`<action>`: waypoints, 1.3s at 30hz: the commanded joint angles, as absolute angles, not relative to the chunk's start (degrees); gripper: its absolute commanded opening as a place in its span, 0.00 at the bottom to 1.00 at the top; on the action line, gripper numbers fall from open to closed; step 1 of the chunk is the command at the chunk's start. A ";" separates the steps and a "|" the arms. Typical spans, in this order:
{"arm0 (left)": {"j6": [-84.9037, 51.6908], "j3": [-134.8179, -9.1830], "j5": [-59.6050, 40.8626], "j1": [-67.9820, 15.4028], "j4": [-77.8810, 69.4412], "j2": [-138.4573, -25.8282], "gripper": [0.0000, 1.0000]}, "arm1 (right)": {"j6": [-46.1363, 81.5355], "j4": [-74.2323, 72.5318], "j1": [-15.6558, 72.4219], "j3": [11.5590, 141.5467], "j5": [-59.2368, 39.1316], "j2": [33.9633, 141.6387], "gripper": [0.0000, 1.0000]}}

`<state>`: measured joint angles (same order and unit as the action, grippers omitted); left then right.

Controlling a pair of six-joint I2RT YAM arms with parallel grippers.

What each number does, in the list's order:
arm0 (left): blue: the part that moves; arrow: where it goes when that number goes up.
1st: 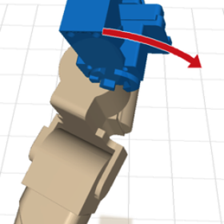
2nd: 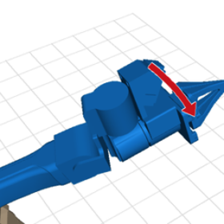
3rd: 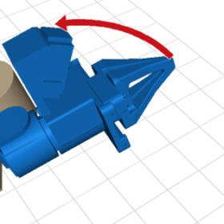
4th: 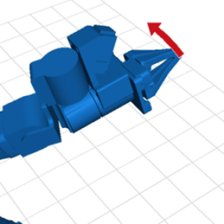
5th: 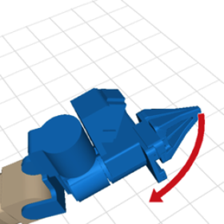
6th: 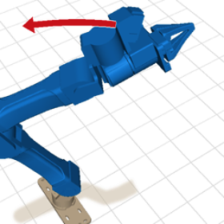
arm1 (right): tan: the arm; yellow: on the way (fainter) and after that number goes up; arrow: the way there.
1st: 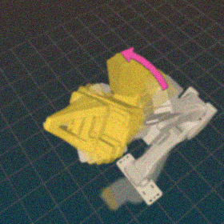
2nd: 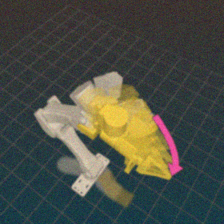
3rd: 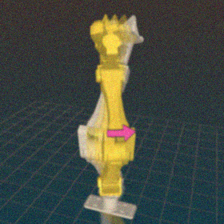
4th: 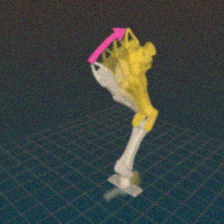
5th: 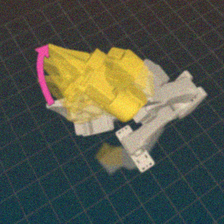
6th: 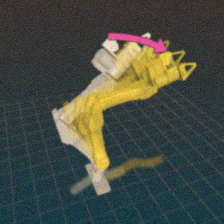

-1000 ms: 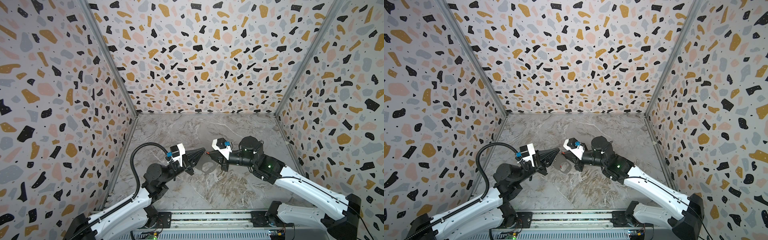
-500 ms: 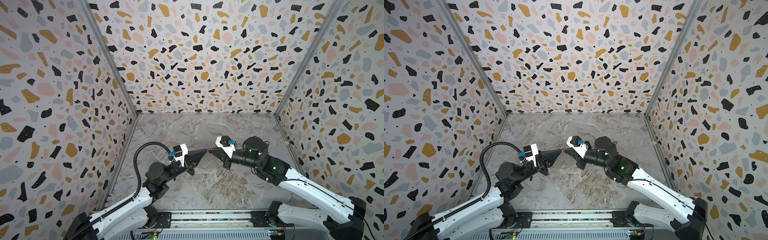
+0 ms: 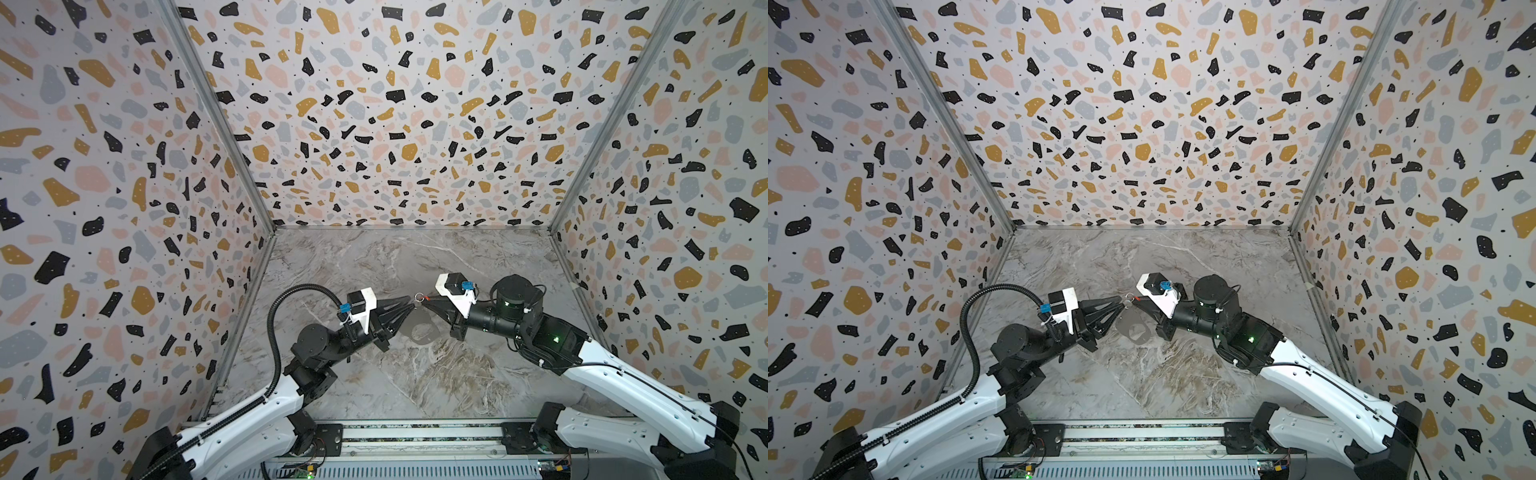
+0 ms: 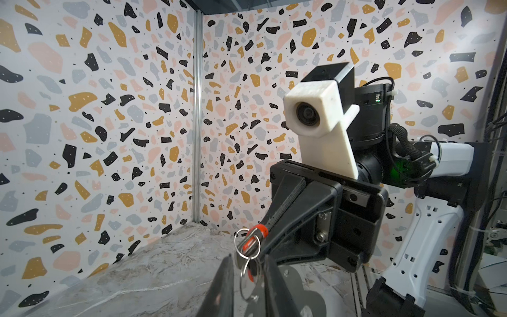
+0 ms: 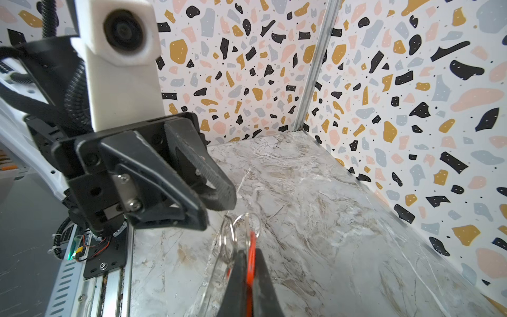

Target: Put the keys on the keyring

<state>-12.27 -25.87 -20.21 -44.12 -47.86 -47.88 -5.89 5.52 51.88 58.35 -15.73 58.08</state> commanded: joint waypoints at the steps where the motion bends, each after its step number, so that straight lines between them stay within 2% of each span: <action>1: -10.82 -25.65 -19.07 -44.32 -48.74 -46.32 0.26 | -6.27 4.13 51.94 61.48 -14.53 55.95 0.00; 16: -9.41 -27.26 -19.55 -44.34 -45.92 -47.45 0.34 | -7.30 3.78 51.94 61.86 -16.71 55.64 0.00; 26: -6.73 -31.44 -21.71 -44.33 -43.39 -50.23 0.36 | -7.92 4.18 51.94 61.96 -19.78 56.05 0.00; 30: -6.68 -31.57 -22.00 -44.34 -43.70 -50.28 0.30 | -8.08 4.31 51.94 62.05 -19.57 56.10 0.00; 34: -6.87 -30.98 -22.05 -44.31 -44.64 -49.68 0.19 | -8.10 4.46 51.93 62.05 -19.08 56.31 0.00; 39: -6.94 -30.28 -21.73 -44.34 -45.33 -48.48 0.12 | -8.26 4.71 51.94 61.97 -18.87 56.64 0.00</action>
